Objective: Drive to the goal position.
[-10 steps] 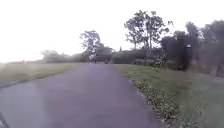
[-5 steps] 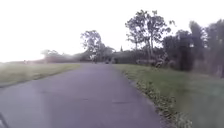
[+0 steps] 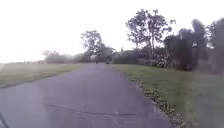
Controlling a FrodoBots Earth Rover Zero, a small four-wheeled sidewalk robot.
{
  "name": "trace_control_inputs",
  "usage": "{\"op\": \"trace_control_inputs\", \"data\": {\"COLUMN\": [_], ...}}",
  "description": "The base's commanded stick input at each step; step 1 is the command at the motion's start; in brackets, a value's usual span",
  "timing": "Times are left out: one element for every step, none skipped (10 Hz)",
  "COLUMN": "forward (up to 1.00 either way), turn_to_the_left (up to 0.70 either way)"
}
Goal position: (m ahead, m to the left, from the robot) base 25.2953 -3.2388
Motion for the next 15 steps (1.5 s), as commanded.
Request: {"op": "trace_control_inputs", "data": {"forward": [0.70, 0.70, 0.70, 0.70, 0.70, 0.70, 0.70, 0.70, 0.70, 0.70, 0.70, 0.70, 0.70, 0.70, 0.70], "turn_to_the_left": [0.00, 0.00, 0.00, 0.00, 0.00, 0.00, -0.12, -0.07, -0.01, 0.00, 0.00, 0.00, 0.00, 0.00, 0.00]}}
